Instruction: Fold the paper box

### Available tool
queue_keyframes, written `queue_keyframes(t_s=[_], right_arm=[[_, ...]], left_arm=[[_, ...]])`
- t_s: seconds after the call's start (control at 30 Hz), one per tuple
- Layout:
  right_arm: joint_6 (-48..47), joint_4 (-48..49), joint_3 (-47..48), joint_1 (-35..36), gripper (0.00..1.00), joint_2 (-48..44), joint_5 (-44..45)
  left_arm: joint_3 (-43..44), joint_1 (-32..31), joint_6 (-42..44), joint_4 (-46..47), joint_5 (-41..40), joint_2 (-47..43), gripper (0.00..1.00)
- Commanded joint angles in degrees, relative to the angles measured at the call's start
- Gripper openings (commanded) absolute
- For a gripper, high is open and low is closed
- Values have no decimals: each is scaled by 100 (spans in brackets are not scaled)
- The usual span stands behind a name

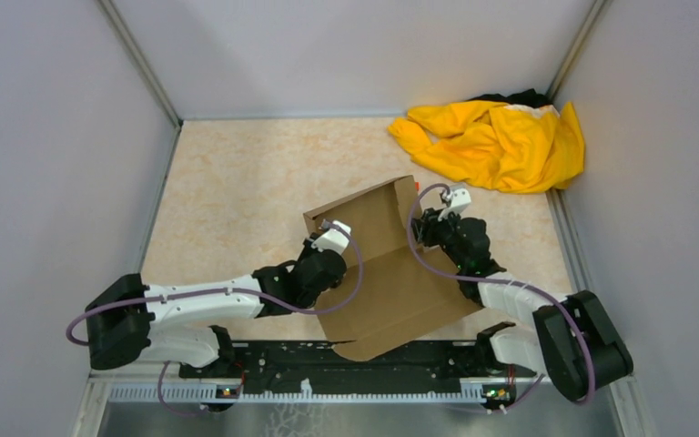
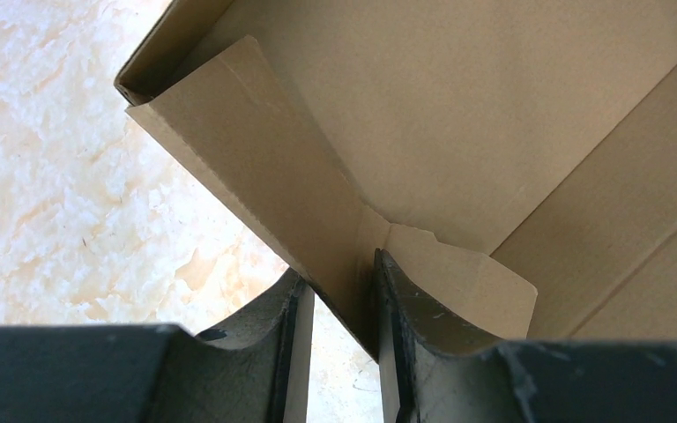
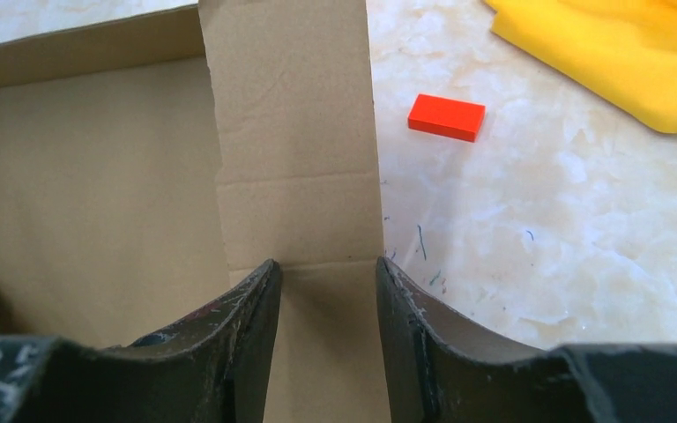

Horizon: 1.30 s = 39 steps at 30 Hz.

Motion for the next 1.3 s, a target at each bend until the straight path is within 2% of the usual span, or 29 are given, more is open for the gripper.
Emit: queue_keyframes(t_s=[0.0, 0.1, 0.3, 0.5, 0.6, 0.7, 0.9, 1.03, 1.27], right_arm=[[70, -4, 309, -68, 43, 475, -627], [73, 231, 376, -147, 43, 683, -1090], [13, 59, 738, -385, 43, 1203, -1870], [172, 85, 1243, -1055, 43, 1943, -3485], [163, 16, 1517, -1099, 48, 2246, -3979], [53, -272, 1723, -1099, 52, 2416, -4052], [-65, -692, 2097, -1099, 53, 2750, -4220], [-138, -936, 2302, -1076, 47, 2905, -4200], [-229, -1232, 2514, -977, 45, 3029, -3815]], left_arm=[[-62, -103, 243, -28, 294, 99, 35], [-90, -103, 276, 27, 286, 113, 35], [-93, -103, 311, 70, 308, 198, 35], [-125, -103, 326, 104, 367, 129, 36], [-148, -103, 338, 103, 397, 61, 36], [-152, -103, 362, 93, 410, 25, 36], [-159, -103, 390, 112, 471, -6, 36], [-168, -103, 392, 119, 472, -4, 36], [-173, -103, 410, 136, 487, 5, 36]])
